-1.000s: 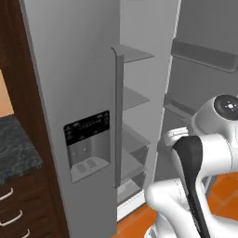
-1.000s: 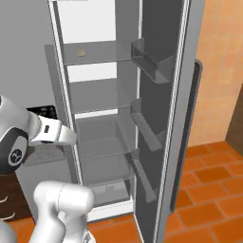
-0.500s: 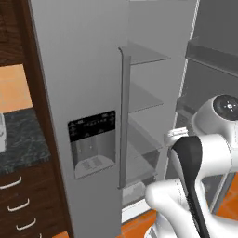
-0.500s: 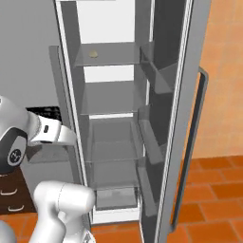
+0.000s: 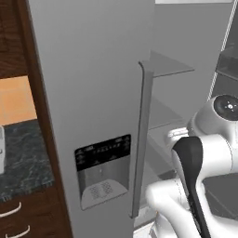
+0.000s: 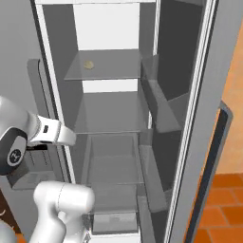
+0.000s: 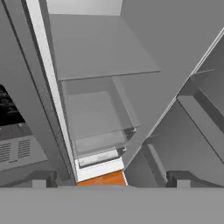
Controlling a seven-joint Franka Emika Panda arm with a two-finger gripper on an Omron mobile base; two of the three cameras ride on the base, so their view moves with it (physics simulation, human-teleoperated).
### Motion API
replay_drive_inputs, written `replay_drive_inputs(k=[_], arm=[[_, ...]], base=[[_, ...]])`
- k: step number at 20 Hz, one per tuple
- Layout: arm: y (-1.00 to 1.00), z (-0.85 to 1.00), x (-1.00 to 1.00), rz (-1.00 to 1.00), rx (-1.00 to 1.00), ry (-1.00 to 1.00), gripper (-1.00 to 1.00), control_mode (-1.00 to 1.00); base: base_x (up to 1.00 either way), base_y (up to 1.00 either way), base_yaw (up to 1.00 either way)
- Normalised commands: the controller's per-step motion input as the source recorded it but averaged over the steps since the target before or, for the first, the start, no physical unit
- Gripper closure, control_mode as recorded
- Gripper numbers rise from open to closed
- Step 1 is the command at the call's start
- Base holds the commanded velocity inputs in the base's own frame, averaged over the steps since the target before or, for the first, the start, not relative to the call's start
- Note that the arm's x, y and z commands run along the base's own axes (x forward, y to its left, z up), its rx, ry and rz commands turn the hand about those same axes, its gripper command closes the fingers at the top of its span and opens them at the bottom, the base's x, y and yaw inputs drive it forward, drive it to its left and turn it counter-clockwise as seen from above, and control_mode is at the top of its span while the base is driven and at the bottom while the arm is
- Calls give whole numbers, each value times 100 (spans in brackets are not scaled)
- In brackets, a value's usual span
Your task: Place one garlic and one fish in each tupperware on the nearby counter, to pack two identical lunches.
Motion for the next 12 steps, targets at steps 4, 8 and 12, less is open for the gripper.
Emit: replay_drive_inputs(k=[4, 8, 12], arm=[[0, 0, 0, 0, 0, 0, -100, 100], [0, 0, 0, 0, 0, 0, -100, 100], [0, 0, 0, 0, 0, 0, -100, 100]], base=[[52, -62, 0], [26, -56, 2], [-3, -42, 2]])
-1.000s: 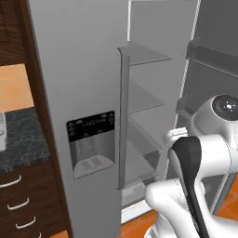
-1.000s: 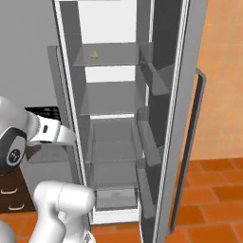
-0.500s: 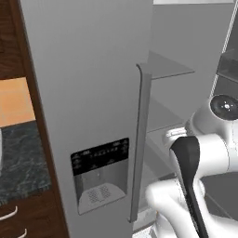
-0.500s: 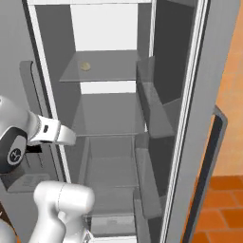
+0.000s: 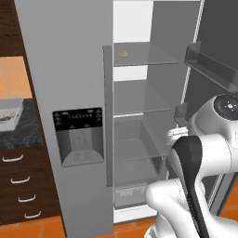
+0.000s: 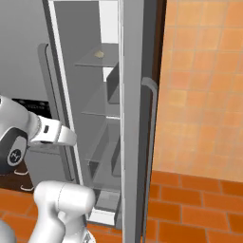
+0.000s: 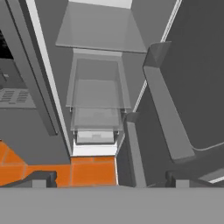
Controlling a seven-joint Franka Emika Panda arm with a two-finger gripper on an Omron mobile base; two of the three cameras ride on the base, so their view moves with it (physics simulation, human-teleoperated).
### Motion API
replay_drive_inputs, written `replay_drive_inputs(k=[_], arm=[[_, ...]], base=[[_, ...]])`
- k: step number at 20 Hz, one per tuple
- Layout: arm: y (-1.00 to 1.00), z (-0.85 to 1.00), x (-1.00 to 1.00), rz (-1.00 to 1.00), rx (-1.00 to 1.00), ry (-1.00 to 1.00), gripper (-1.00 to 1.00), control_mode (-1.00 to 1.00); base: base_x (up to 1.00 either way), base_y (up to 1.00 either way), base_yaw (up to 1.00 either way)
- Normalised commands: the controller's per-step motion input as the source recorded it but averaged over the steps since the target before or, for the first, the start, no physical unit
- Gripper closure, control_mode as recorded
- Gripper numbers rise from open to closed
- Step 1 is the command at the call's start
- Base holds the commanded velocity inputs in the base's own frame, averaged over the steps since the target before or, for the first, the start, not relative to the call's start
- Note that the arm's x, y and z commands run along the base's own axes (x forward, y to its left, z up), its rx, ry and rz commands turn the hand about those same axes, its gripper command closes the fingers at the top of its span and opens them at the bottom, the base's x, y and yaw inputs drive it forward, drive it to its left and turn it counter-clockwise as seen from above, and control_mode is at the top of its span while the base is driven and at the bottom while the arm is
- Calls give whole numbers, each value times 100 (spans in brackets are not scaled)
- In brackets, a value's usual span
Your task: Place one garlic and one fish in each tupperware on the nearby counter, to pack two identical lunches.
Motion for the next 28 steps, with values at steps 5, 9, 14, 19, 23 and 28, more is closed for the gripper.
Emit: replay_drive_inputs(k=[5, 9, 14, 19, 23, 28], arm=[[0, 0, 0, 0, 0, 0, -100, 100], [0, 0, 0, 0, 0, 0, -100, 100], [0, 0, 0, 0, 0, 0, -100, 100], [0, 0, 0, 0, 0, 0, -100, 100], [0, 14, 0, 0, 1, -2, -100, -100], [0, 97, -29, 0, 1, -52, -100, -100]], base=[[-5, -26, -4], [24, -21, -2], [22, -36, -5], [88, -11, 0], [36, -18, 0], [0, 0, 0]])
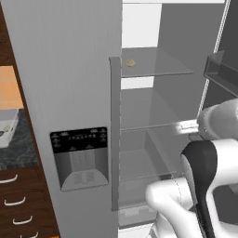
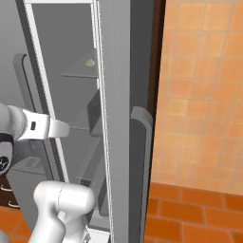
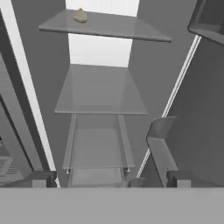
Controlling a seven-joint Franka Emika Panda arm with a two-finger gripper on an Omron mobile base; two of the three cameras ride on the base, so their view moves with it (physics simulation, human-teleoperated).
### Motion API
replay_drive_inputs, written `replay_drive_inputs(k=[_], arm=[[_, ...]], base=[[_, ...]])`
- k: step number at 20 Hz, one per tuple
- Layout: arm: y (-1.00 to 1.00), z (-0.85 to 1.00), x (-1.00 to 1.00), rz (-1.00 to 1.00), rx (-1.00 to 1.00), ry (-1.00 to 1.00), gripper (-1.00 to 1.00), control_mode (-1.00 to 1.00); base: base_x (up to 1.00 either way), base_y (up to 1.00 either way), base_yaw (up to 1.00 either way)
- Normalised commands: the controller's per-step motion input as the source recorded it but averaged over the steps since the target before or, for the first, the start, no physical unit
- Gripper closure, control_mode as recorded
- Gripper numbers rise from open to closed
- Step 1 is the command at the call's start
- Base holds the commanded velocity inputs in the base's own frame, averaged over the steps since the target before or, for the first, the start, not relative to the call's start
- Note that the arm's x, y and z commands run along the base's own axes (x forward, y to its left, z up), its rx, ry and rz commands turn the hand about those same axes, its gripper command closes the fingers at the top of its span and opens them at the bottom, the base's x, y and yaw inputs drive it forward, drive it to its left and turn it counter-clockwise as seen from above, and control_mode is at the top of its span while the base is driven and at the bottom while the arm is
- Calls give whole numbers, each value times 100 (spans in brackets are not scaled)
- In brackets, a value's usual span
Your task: Place one garlic and one fish in each tupperware on the nearby counter, to pack two identical lunches.
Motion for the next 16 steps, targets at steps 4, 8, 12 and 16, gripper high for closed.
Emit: replay_drive_inputs(k=[4, 8, 12, 16], arm=[[0, 100, -23, 6, 1, -49, -100, -100], [12, 100, 51, 19, 4, -1, -100, -100], [-1, 72, 91, 39, 12, 11, -100, -100], [1, -8, 52, 12, 3, 1, -100, -100]], base=[[0, 0, 0], [0, 0, 0], [0, 0, 0], [0, 0, 0]])
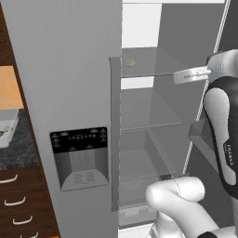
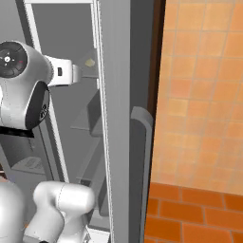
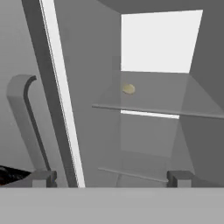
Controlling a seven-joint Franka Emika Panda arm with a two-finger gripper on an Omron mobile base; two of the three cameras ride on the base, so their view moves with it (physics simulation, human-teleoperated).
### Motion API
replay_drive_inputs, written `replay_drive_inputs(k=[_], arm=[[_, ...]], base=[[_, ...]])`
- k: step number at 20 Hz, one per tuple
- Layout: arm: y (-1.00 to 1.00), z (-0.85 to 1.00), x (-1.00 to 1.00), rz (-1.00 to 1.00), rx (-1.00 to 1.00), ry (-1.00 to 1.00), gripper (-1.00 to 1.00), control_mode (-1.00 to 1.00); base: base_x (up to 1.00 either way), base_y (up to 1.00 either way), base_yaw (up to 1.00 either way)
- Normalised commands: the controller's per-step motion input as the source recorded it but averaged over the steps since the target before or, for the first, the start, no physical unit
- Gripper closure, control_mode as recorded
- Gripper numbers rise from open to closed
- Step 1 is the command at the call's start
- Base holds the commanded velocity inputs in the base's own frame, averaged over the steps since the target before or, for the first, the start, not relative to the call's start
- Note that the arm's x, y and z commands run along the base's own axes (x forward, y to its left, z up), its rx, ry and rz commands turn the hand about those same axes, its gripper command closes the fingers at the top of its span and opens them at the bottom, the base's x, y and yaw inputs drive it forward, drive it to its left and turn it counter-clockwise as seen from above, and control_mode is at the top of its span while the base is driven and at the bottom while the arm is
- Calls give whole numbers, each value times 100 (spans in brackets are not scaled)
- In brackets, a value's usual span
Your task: Place one garlic and one fish in each tupperware on the nearby counter, to pack two identical lunches.
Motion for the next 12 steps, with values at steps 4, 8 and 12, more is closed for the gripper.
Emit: replay_drive_inputs(k=[4, 8, 12], arm=[[4, 0, 93, -6, 0, 0, -100, -100], [5, -7, 89, -4, -1, 1, -100, -100], [8, -21, 97, -1, 0, 3, -100, -100]], base=[[0, 0, 0], [0, 0, 0], [0, 0, 0]])
